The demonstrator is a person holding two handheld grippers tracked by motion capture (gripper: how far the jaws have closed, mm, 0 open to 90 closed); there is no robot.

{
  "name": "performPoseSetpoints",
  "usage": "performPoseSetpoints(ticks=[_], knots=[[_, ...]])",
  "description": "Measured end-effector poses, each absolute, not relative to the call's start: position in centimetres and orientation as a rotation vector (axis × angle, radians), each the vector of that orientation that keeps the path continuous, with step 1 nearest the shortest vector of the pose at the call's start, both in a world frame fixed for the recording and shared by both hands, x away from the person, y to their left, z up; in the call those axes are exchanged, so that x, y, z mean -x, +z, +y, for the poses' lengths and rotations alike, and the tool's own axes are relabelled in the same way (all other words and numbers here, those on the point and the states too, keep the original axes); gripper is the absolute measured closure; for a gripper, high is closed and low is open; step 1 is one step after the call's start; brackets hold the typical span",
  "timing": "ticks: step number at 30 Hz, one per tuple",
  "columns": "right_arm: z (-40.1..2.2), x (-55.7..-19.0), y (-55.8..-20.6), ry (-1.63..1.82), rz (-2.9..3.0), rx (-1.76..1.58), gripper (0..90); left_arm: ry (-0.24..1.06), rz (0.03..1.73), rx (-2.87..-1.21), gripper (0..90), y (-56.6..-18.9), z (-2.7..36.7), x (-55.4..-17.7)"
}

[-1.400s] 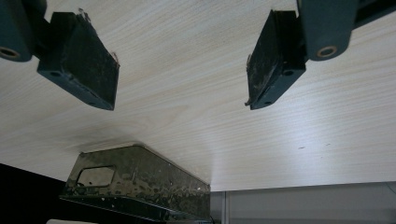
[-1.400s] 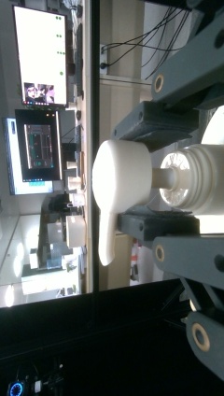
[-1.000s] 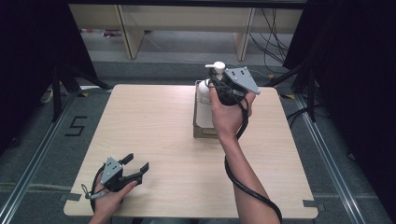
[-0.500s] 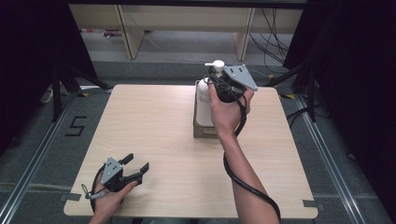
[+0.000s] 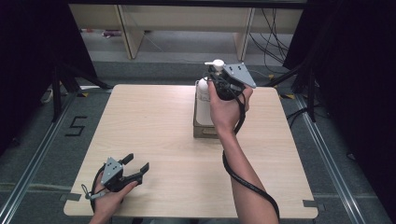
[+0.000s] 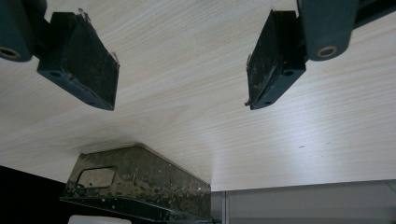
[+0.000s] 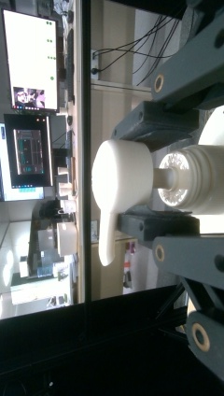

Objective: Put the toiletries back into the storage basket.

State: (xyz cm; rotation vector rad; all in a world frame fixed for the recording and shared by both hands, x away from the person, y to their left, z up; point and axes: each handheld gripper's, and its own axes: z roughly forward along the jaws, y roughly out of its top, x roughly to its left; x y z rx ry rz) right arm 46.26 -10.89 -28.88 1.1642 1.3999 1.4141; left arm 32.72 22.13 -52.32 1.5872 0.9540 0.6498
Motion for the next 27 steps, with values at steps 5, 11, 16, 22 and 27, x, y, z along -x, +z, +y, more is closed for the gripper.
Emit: performPoseSetpoints(ticks=[5, 11, 16, 22, 27], knots=[[-10.9, -46.6, -29.2, 1.408, 1.404, -1.175, 60.3, 0.651, 0.962, -1.585, 24.3, -52.3, 22.1, -32.7], [-10.8, -47.0, -29.7, 1.402, 1.412, -1.195, 60.3, 0.652, 0.974, -1.591, 24.3, -52.3, 22.2, -32.6], [-10.7, -47.1, -30.0, 1.403, 1.417, -1.194, 60.3, 0.651, 0.953, -1.586, 24.2, -52.3, 22.1, -32.7], [-10.7, -47.3, -30.6, 1.383, 1.425, -1.199, 60.3, 0.654, 0.969, -1.596, 24.2, -52.2, 22.1, -32.6], [-10.8, -47.3, -31.1, 1.382, 1.432, -1.217, 60.3, 0.647, 0.979, -1.589, 24.2, -52.3, 22.1, -32.6]])
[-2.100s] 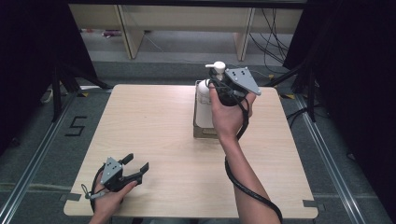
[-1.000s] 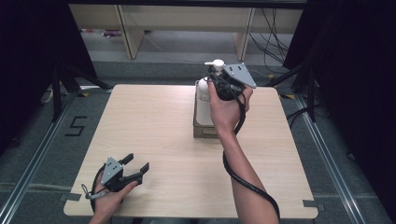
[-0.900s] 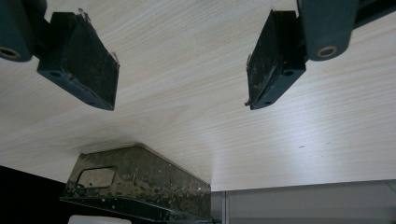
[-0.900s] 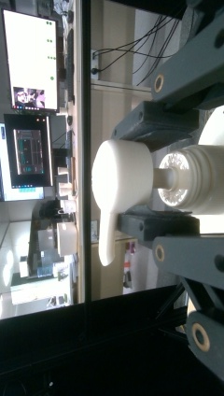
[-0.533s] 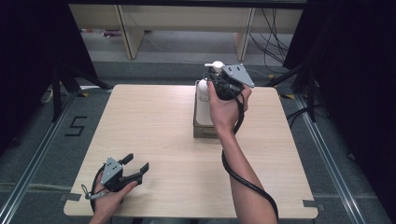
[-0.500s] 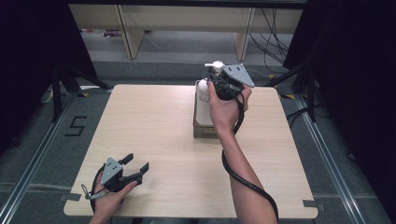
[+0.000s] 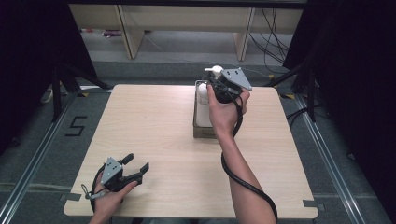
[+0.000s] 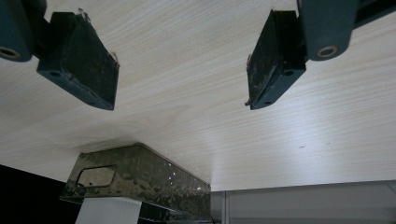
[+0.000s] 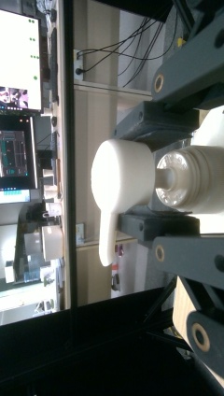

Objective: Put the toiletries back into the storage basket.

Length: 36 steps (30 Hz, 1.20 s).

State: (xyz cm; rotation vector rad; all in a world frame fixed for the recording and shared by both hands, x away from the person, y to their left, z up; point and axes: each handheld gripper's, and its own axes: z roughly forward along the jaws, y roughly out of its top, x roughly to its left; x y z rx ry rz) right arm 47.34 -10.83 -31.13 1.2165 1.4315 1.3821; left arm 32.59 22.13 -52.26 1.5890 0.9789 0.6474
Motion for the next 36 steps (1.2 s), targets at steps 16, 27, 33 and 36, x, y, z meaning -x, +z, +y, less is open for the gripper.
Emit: performPoseSetpoints(ticks=[16, 27, 33, 36], knots=[[-10.2, -47.7, -32.4, 1.370, 1.465, -1.230, 60.3, 0.648, 0.974, -1.594, 24.2, -52.3, 22.1, -32.6], [-10.0, -47.7, -33.6, 1.351, 1.499, -1.240, 60.3, 0.647, 0.953, -1.588, 24.2, -52.3, 22.1, -32.7], [-10.0, -47.6, -34.0, 1.340, 1.509, -1.239, 60.3, 0.647, 0.977, -1.593, 24.2, -52.3, 22.1, -32.6], [-9.9, -47.7, -34.4, 1.333, 1.517, -1.242, 60.3, 0.648, 0.975, -1.594, 24.2, -52.3, 22.1, -32.6]])
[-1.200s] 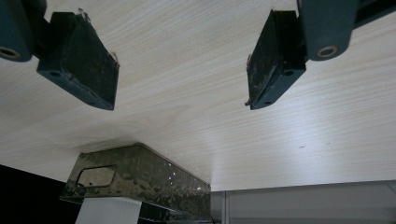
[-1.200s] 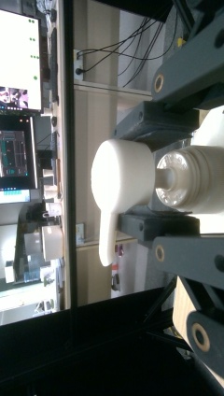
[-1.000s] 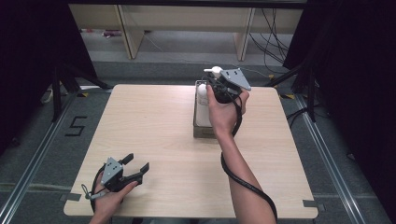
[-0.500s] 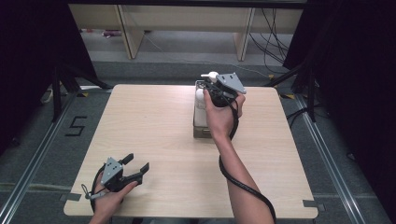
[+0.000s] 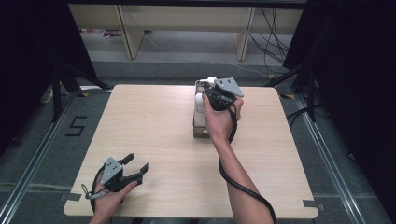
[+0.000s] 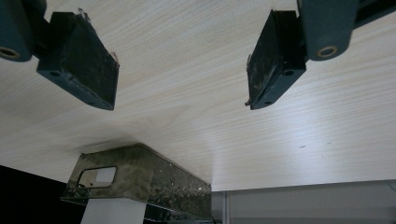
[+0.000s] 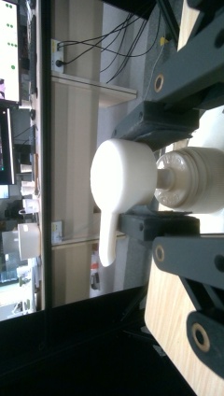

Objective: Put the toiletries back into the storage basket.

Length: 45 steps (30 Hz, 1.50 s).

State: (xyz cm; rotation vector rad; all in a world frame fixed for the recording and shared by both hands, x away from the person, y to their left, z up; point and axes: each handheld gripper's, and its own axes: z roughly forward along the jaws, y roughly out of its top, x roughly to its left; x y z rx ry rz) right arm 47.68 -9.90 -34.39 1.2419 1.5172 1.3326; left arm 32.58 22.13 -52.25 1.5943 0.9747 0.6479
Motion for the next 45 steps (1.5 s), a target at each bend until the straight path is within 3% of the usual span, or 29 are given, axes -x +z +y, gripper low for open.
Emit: performPoseSetpoints(ticks=[25, 36, 45], knots=[[-9.6, -47.1, -36.3, 1.299, 1.553, -1.233, 59.5, 0.647, 0.972, -1.593, 24.1, -52.3, 22.1, -32.6], [-10.5, -46.4, -36.2, 1.323, 1.562, -1.231, 36.1, 0.648, 0.977, -1.593, 24.1, -52.3, 22.1, -32.6], [-11.1, -45.2, -35.6, 1.351, 1.585, -1.198, 33.3, 0.648, 0.982, -1.588, 24.1, -52.3, 22.1, -32.6]])
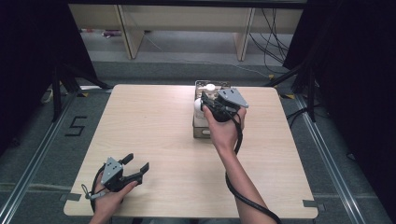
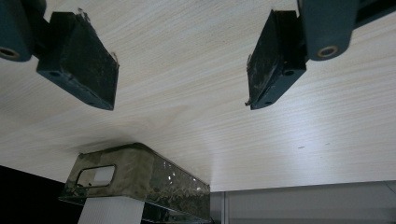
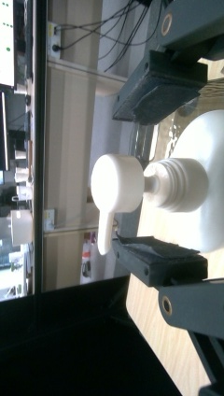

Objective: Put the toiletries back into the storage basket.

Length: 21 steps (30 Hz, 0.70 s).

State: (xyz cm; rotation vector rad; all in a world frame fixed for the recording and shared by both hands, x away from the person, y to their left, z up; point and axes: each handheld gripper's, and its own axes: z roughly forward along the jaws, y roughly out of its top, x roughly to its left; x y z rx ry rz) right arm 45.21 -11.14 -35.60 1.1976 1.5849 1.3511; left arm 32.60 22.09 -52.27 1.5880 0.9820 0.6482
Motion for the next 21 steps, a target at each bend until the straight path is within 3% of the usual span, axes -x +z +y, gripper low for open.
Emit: performPoseSetpoints(ticks=[21], knots=[[-15.8, -42.0, -36.5, 1.403, 1.691, -1.185, 41.6, 0.654, 0.981, -1.592, 24.3, -52.3, 22.1, -32.6]])
